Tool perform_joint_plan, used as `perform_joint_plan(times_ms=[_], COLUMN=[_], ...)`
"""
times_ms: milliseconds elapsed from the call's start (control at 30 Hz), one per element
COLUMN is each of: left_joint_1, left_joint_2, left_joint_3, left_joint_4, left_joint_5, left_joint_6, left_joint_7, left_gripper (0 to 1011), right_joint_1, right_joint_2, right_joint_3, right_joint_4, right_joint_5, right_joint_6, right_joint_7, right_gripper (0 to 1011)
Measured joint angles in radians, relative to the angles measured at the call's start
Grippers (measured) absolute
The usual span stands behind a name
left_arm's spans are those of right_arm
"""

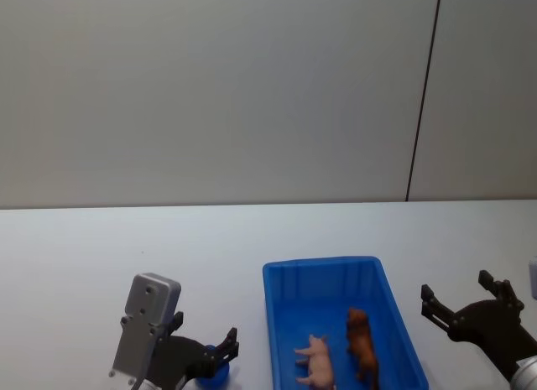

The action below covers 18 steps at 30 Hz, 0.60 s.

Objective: Pick up the two dolls from the table and place them into the box.

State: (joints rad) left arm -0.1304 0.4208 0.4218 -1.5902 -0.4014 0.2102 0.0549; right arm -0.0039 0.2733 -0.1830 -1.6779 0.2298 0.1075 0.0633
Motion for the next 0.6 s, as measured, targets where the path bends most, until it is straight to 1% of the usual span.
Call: perform_joint_plan(times_ms=[200, 400, 467, 567, 600], left_joint_1=[0.002, 0.003, 0.002, 0.001, 0.0], left_joint_2=[-0.003, -0.008, -0.01, -0.013, -0.016], left_joint_3=[-0.001, -0.002, -0.002, -0.003, -0.003], left_joint_4=[0.016, 0.038, 0.045, 0.056, 0.062], left_joint_5=[-0.008, -0.018, -0.021, -0.025, -0.027], left_joint_6=[0.002, -0.003, -0.005, -0.007, -0.008], left_joint_7=[-0.01, -0.035, -0.039, -0.049, -0.053], left_gripper=[1001, 994, 919, 869, 837], right_joint_1=[0.0, 0.0, 0.0, 0.0, 0.0], right_joint_2=[0.0, 0.0, 0.0, 0.0, 0.0], right_joint_3=[0.0, 0.0, 0.0, 0.0, 0.0], right_joint_4=[0.0, 0.0, 0.0, 0.0, 0.0], right_joint_5=[0.0, 0.0, 0.0, 0.0, 0.0], right_joint_6=[0.0, 0.0, 0.0, 0.0, 0.0], right_joint_7=[0.0, 0.0, 0.0, 0.0, 0.0], right_gripper=[1001, 1001, 1001, 1001, 1001])
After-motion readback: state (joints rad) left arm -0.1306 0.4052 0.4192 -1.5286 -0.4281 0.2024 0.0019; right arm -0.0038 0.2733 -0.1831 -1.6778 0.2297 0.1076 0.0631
